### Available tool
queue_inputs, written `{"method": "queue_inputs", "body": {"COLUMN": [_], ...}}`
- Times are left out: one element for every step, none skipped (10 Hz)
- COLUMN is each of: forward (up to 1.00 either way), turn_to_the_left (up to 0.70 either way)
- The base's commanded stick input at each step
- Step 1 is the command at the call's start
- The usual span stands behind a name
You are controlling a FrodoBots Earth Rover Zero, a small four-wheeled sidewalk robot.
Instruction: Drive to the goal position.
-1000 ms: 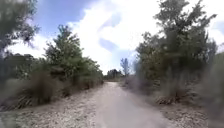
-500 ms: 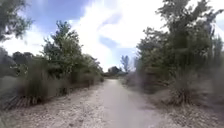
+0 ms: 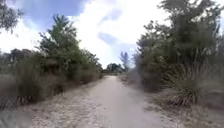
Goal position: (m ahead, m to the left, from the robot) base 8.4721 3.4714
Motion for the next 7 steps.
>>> {"method": "queue_inputs", "body": {"forward": [0.45,0.45,0.45,0.45,0.45,0.45,0.45], "turn_to_the_left": [0.0,0.0,0.0,0.0,0.0,0.0,0.0]}}
